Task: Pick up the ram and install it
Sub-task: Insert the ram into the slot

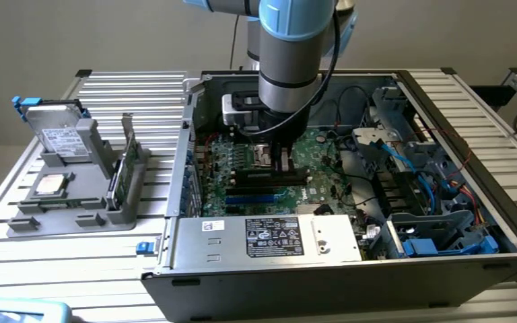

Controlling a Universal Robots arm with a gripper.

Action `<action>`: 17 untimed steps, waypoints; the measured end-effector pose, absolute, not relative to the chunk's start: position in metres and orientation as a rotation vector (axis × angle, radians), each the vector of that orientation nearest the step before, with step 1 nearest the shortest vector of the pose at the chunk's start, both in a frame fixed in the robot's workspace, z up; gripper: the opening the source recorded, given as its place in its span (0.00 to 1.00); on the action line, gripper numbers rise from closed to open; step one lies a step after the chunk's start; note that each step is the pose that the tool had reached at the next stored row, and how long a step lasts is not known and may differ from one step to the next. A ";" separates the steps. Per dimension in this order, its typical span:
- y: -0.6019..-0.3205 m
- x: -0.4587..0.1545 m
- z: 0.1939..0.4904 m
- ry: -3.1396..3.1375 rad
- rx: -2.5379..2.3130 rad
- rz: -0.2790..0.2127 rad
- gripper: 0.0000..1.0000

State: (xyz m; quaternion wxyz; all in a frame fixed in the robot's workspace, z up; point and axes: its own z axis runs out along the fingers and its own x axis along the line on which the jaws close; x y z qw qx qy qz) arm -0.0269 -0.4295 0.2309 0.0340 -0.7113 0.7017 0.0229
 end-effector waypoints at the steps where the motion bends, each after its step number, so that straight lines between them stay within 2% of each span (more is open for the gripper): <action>1: -0.430 -0.027 0.231 2.159 -2.188 0.068 0.13; 17: -0.430 -0.027 0.229 2.174 -2.184 0.058 0.13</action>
